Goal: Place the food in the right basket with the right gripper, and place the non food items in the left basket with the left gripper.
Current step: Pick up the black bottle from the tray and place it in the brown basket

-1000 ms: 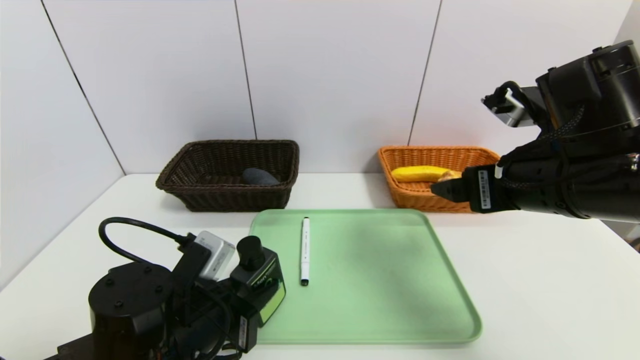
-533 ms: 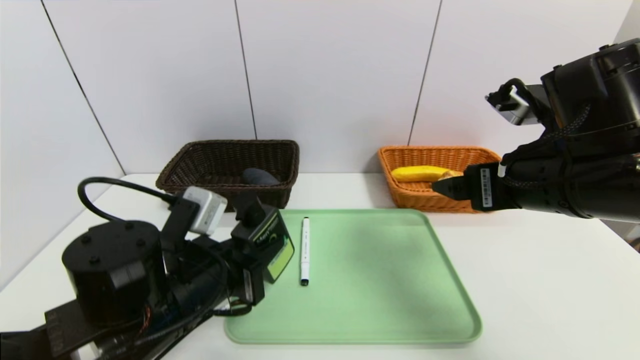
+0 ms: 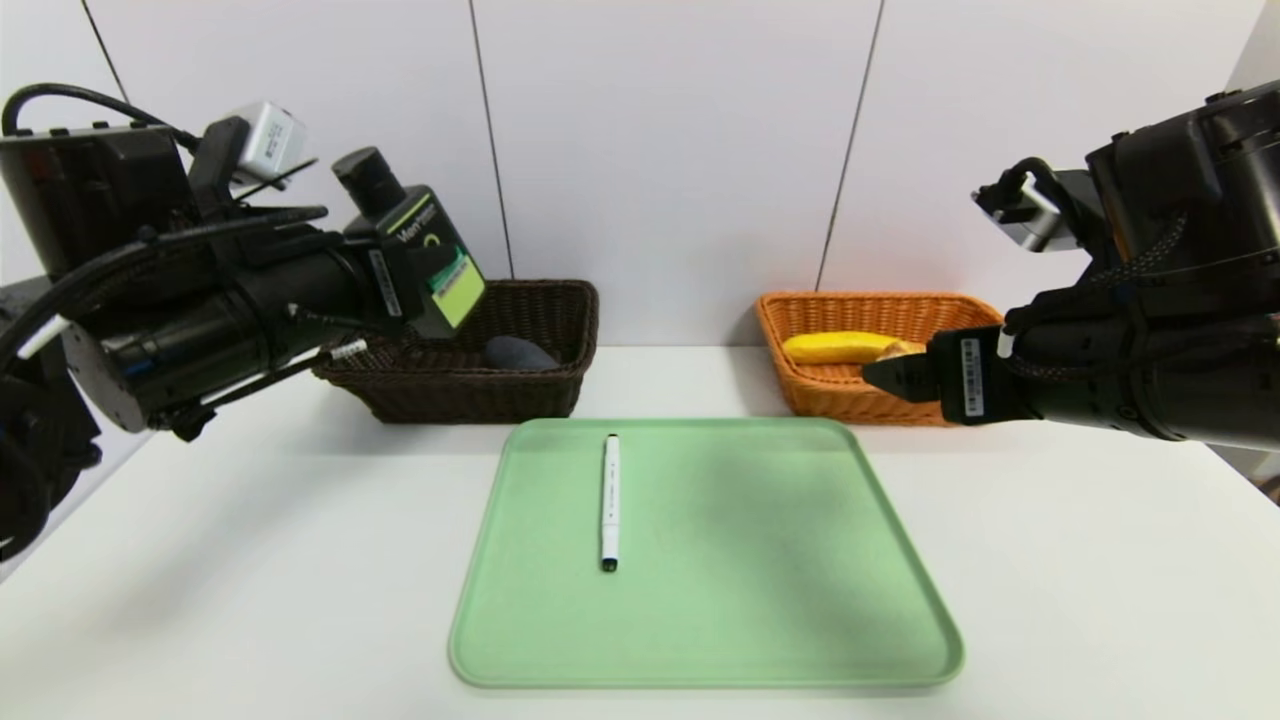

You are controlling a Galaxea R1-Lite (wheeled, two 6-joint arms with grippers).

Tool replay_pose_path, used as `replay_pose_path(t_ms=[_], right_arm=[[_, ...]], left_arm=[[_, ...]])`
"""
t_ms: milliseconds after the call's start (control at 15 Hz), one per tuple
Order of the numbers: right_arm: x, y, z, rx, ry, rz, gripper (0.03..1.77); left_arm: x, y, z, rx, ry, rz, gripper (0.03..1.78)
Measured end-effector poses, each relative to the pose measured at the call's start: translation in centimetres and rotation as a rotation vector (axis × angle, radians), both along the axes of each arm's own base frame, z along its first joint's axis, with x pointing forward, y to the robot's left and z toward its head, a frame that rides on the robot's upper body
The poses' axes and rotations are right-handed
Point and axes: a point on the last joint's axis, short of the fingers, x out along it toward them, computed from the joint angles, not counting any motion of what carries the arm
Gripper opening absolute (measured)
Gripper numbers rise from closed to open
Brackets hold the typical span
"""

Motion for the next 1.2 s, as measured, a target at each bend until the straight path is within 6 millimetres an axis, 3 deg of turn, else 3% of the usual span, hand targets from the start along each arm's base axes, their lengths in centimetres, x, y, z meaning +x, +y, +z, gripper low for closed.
replay_pose_path(t_ms=[267, 667, 933, 1200], right_arm=[[0.2, 0.2, 0.0, 0.004, -0.009, 0.004, 1.71], [0.3, 0.1, 0.0, 0.011, -0.008, -0.003, 1.71], [0.4, 0.2, -0.1, 0.012, -0.005, -0.003, 1.71], [0.8, 0.5, -0.2, 0.018, -0.017, 0.001, 1.71]], left_arm=[[4.8, 1.9, 0.3, 0.037, -0.016, 0.073, 0.61], [10.8, 3.2, -2.5, 0.064, 0.061, 0.127, 0.61], [13.4, 3.9, -5.2, 0.096, 0.117, 0.148, 0.61], [14.6, 3.9, -6.5, 0.100, 0.140, 0.153, 0.61]])
